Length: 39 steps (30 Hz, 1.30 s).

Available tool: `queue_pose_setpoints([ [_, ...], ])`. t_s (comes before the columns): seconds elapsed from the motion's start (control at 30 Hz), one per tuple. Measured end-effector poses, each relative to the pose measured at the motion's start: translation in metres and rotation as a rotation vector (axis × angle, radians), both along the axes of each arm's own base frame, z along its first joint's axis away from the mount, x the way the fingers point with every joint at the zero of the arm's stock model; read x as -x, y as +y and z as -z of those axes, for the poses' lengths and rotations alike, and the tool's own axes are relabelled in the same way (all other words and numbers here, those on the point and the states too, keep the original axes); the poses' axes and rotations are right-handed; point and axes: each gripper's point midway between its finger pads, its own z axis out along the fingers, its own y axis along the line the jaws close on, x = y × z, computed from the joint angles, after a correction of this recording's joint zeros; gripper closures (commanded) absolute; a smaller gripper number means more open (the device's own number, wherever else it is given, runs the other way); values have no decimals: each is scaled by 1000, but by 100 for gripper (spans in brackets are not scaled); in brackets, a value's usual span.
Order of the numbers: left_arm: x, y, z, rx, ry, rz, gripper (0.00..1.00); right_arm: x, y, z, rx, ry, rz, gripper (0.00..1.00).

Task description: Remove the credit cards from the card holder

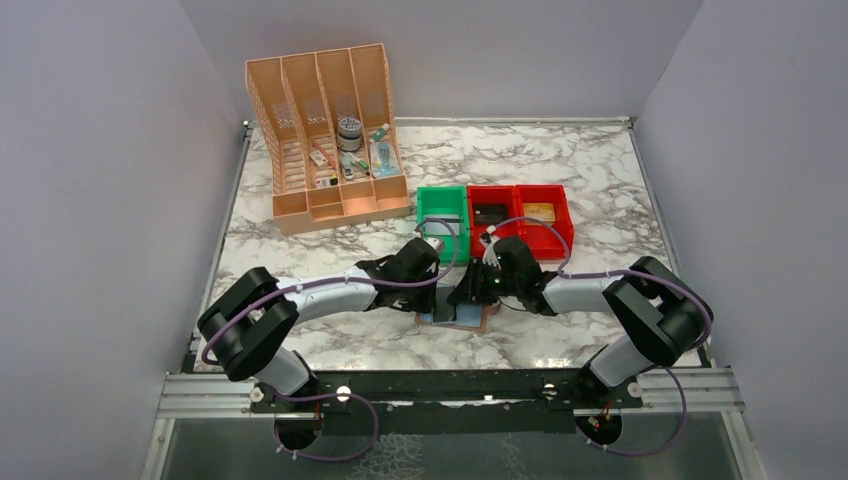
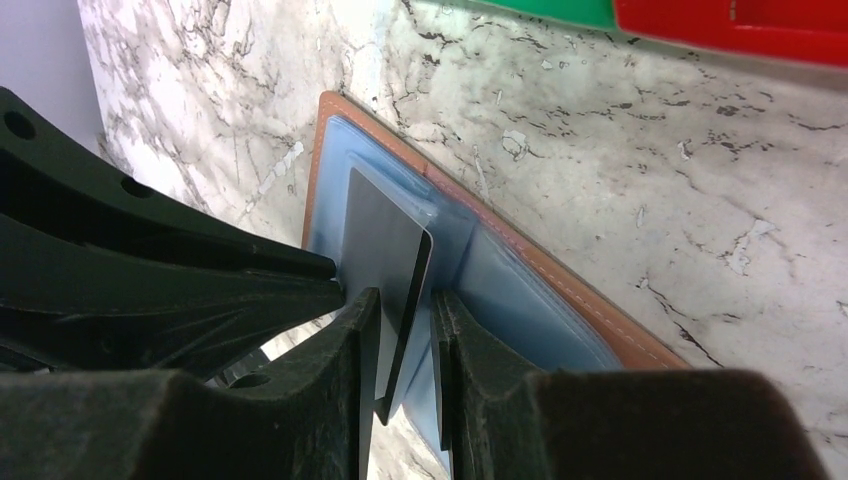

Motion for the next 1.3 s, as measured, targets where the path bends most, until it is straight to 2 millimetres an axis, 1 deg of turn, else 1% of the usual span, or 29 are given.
queue_pose_setpoints([
  [0.17,3,0,1,-9,0,4,86,0,0,0,-5,8,8,73],
  [0.2,3,1,1,-12,-1,3,86,1,0,0,-7,9,9,71],
  [0.27,2,2,2,-20,-4,-2,86,1,-1,0,-12,8,12,65],
  [0.37,1,3,3,-28,-7,-9,86,1,-2,-4,-25,9,15,64],
  [0.53,1,4,3,-33,-7,-13,86,4,-10,-6,-43,24,37,69],
  [0.83,1,4,4,-37,-6,-15,86,14,-7,-2,-86,86,16,80],
  [0.9,1,4,4,-38,-6,-15,86,16,-6,-2,-96,93,8,84],
  [1.03,1,4,4,-38,-6,-16,87,19,-5,-2,-111,102,-3,97],
  [1.07,0,4,4,-39,-6,-17,87,19,-5,-3,-114,101,-5,99],
  [1.3,0,5,4,-42,-8,-19,87,16,-10,-6,-139,110,-9,99],
])
